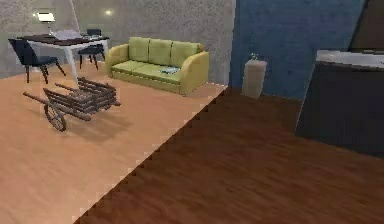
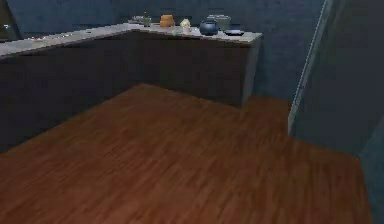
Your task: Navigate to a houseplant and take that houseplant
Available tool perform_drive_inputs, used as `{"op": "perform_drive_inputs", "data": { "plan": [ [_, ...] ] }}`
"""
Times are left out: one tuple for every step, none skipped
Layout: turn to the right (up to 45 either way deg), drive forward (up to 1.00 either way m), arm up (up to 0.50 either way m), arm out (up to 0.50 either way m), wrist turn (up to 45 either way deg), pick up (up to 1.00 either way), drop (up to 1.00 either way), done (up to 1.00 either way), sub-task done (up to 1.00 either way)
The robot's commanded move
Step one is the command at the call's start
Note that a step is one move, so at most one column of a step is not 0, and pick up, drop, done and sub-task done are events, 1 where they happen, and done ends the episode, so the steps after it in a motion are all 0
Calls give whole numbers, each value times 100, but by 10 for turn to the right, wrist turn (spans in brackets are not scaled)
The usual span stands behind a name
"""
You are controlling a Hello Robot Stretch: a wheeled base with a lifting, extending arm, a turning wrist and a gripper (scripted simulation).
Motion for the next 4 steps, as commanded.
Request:
{"op": "perform_drive_inputs", "data": {
  "plan": [
    [210, 0, 0, 0, 0, 0, 0, 0, 0],
    [0, 20, 0, 0, 0, 0, 0, 0, 0],
    [0, 100, 0, 0, 0, 0, 0, 0, 0],
    [0, 100, 0, 0, 0, 0, 0, 0, 0]
  ]
}}
